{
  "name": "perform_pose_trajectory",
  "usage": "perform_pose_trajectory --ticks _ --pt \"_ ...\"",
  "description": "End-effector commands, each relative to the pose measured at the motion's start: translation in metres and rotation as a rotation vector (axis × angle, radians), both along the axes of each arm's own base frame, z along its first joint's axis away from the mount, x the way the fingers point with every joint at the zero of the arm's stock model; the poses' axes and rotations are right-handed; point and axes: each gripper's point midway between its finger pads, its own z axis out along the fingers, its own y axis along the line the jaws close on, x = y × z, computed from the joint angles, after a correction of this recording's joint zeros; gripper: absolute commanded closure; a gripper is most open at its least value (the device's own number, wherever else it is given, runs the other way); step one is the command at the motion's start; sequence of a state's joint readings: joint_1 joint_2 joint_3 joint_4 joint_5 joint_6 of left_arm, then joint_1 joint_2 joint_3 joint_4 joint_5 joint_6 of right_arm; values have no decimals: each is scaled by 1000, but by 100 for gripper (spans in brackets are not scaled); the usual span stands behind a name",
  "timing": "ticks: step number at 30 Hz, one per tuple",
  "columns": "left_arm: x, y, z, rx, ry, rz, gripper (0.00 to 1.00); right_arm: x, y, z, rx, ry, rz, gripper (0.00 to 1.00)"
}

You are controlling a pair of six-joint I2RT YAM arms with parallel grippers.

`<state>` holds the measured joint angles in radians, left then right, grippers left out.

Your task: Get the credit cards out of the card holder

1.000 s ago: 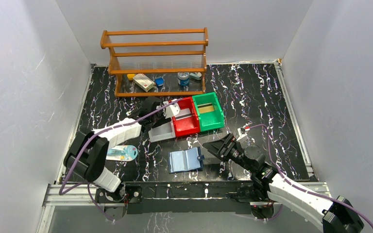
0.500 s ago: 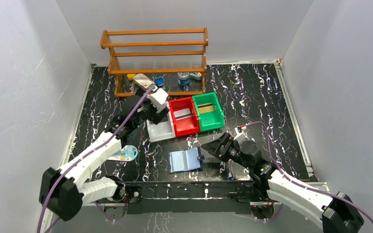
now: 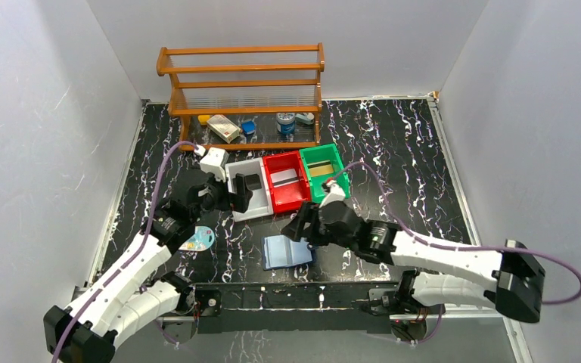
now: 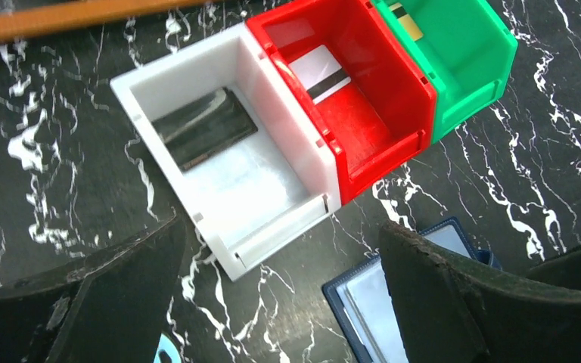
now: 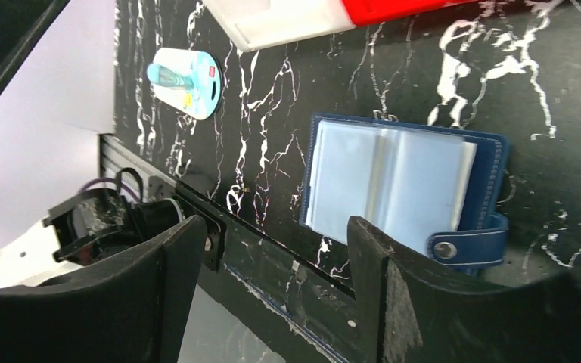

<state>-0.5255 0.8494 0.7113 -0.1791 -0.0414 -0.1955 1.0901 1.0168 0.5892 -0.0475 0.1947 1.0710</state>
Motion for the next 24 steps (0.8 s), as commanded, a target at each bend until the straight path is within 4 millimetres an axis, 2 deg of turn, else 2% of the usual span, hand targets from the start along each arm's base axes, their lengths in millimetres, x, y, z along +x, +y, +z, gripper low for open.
perform_pose_trajectory --ticks 1,4,8,11,18,24 --pt "-16 20 -11 -56 94 144 2 12 -2 -6 -235 -93 -102 26" --pt "-18 36 -12 -55 72 224 2 12 12 -18 -319 -90 -104 29" --pt "-19 64 -13 -28 38 364 2 10 26 -30 -378 -87 -104 29" --pt "-21 77 -15 -12 33 431 2 9 36 -40 -407 -74 -81 29" --pt "-21 82 -12 -6 23 459 2 8 59 -52 -454 -58 -30 28" --pt "-20 82 -10 -5 16 460 2 7 70 -67 -535 -33 5 29"
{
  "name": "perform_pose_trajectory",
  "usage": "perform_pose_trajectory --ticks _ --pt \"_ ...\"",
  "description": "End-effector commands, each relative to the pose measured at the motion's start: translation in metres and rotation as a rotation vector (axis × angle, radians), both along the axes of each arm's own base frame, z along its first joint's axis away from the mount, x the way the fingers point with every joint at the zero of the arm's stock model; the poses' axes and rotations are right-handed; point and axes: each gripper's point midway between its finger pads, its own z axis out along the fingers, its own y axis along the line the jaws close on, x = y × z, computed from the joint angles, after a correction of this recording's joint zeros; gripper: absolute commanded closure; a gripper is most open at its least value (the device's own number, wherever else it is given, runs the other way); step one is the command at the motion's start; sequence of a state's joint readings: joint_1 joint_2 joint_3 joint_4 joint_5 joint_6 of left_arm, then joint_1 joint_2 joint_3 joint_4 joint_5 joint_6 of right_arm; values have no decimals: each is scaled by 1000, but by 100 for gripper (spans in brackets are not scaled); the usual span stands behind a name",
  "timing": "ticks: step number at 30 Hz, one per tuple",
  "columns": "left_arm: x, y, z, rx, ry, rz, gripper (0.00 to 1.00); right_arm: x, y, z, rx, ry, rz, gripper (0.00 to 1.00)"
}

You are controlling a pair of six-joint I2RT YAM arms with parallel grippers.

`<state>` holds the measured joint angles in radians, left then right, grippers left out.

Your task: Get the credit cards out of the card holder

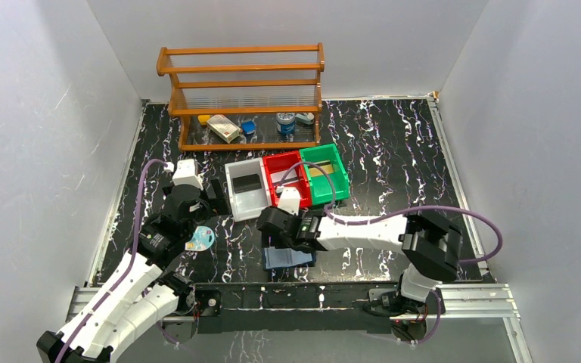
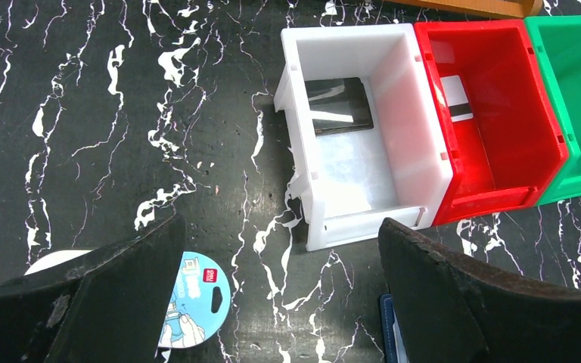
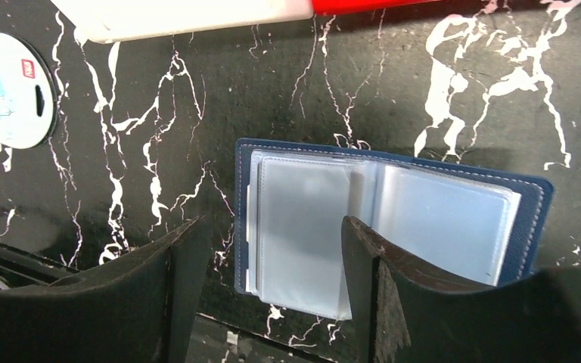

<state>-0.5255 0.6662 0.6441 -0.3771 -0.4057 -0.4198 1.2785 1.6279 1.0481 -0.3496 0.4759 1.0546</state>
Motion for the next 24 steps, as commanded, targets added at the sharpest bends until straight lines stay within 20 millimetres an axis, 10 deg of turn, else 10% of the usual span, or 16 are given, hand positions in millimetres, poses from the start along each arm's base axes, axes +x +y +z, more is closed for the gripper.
perform_pose_trajectory --ticks 1,24 --pt "1 8 6 7 -21 38 2 2 9 -1 -58 -2 15 29" --pt "4 4 1 21 -7 19 2 -2 1 -39 -230 31 24 32"
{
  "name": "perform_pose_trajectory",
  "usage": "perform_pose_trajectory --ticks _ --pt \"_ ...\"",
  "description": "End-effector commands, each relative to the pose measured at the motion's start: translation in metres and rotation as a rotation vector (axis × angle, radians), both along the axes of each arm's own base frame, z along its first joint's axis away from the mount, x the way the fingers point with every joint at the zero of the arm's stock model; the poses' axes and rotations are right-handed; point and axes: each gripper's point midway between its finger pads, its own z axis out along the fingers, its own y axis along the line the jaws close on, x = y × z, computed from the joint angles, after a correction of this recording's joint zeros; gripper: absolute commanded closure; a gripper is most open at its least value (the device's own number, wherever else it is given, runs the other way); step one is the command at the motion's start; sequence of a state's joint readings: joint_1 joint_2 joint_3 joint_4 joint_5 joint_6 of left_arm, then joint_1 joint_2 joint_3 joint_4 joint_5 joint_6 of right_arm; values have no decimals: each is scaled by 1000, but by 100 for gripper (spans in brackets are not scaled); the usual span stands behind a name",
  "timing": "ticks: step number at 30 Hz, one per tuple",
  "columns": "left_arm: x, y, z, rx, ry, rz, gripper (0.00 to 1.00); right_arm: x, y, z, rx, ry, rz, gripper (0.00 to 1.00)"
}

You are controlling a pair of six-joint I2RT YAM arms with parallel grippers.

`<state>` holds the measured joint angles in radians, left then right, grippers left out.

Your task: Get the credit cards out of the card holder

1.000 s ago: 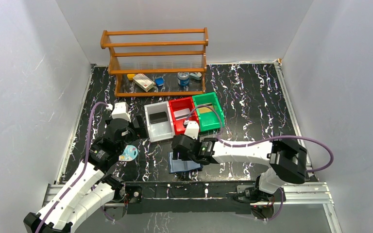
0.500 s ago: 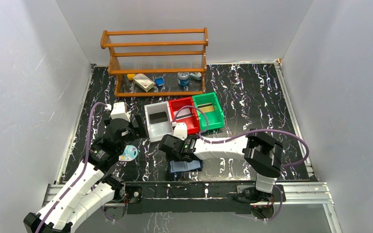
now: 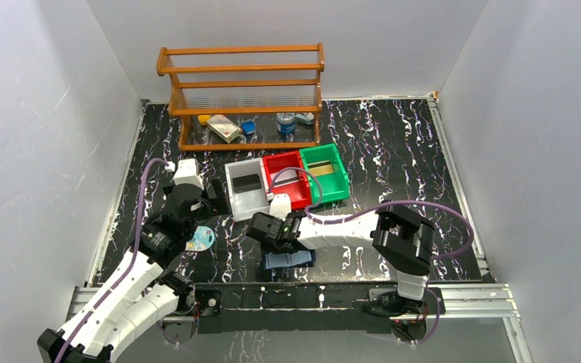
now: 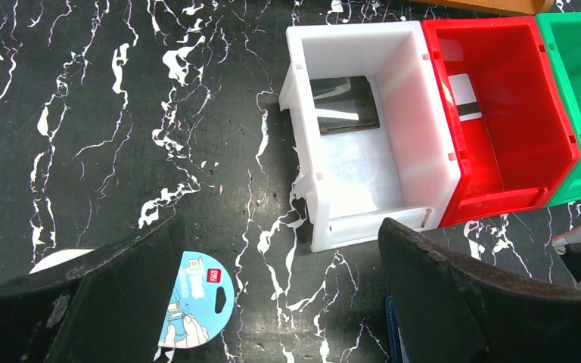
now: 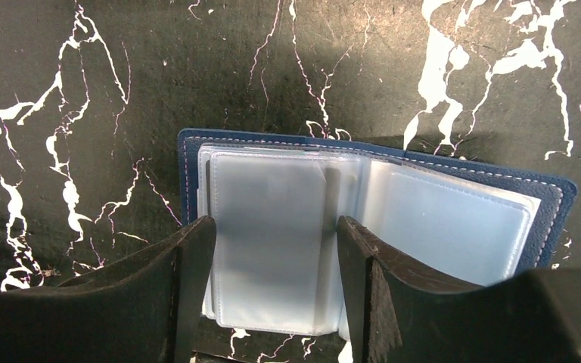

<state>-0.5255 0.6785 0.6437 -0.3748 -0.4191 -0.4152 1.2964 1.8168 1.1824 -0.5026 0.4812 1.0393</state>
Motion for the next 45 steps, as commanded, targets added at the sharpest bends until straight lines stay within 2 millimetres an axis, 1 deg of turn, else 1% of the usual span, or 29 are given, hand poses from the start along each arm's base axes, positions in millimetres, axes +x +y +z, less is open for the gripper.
perform_pose_trajectory --ticks 1,4,12,15,16,18,22,25,27,30,34,37,38,43,45 --pt "3 2 3 7 -12 10 2 4 2 0 -28 -18 0 32" --pt "3 2 3 8 -11 8 2 4 2 -2 -30 -16 2 36" --pt "3 -2 0 4 1 -10 2 2 2 1 52 -11 2 52" --pt "2 -6 -3 -3 12 -29 2 2 0 -2 108 10 -2 54" --pt "1 -8 -3 -8 18 -41 2 3 1 3 147 14 -2 54" --pt "-1 -16 -6 -31 30 -83 2 5 6 9 245 28 1 54" --pt "-9 -43 -13 -116 71 -203 2 5 8 15 470 99 12 54" --pt "-17 -65 -17 -207 111 -287 3 6 0 19 601 139 -14 54" --pt "-25 -84 -18 -276 139 -372 6 7 -7 20 652 152 -33 54" --pt "-40 -111 -21 -386 210 -493 15 6 -13 22 711 164 -35 54" --pt "-57 -138 -20 -493 290 -636 28 4 -18 21 761 186 -51 54" --pt "-67 -151 -25 -537 359 -719 33 3 -21 20 811 206 -71 53" --pt "-69 -154 -28 -545 389 -736 34 3 -23 19 824 213 -81 53" --pt "-88 -168 -47 -571 527 -832 43 6 -26 17 875 237 -130 53" --pt "-95 -172 -56 -560 568 -841 44 7 -26 17 879 241 -137 53"
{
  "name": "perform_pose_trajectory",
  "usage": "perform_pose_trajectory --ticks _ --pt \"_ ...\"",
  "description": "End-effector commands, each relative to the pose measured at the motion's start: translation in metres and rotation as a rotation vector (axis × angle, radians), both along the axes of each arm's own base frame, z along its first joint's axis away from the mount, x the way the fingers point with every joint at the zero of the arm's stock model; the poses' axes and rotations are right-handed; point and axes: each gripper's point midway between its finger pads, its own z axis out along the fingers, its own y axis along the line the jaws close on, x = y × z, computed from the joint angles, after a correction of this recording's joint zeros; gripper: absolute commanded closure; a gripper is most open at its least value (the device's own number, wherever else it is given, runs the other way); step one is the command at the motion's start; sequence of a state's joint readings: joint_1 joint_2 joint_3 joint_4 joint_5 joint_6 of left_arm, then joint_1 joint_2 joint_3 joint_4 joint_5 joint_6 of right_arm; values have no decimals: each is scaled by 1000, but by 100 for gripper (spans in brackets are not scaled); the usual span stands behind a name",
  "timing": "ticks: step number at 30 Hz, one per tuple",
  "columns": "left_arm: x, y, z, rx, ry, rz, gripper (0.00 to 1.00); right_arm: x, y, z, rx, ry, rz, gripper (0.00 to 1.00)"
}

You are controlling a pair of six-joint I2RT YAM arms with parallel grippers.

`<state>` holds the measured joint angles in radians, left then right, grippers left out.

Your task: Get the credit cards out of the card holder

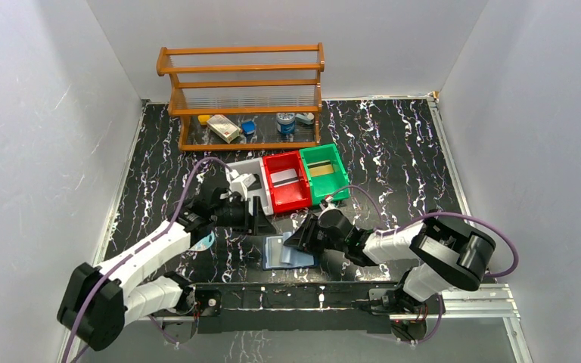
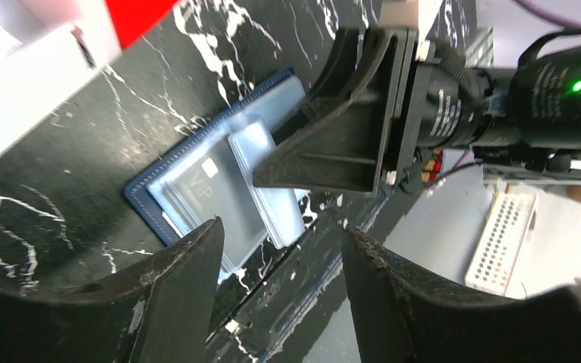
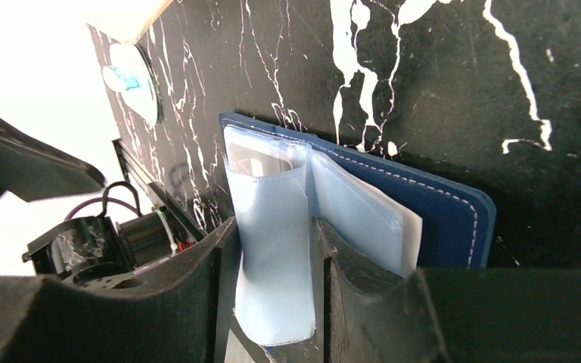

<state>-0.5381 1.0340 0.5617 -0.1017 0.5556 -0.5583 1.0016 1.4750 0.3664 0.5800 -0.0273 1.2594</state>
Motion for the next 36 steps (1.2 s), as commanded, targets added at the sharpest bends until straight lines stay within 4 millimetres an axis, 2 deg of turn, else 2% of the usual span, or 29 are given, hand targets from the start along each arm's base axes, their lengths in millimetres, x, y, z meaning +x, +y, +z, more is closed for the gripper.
perform_pose_trajectory --ticks 1,5,7,15,22,27,32,36 --pt "-29 -17 -4 -44 71 -143 43 5 8 13 83 6 -17 53" --pt "-45 -25 -22 3 112 -198 40 5 8 13 82 7 -18 53" --pt "-49 -30 -32 25 121 -210 40 -1 -3 -1 49 29 -20 53" --pt "-44 -33 -54 87 146 -180 40 -2 -6 -5 43 35 -24 53" --pt "-50 -38 -65 80 185 -211 43 -2 -7 -7 39 42 -23 53" --pt "-53 -46 -63 40 196 -236 53 -2 -7 -6 44 42 -22 53" --pt "-56 -57 -52 -27 198 -270 63 -2 -7 -4 51 40 -21 53" --pt "-56 -64 -42 -73 187 -286 66 -2 -6 0 62 29 -16 51"
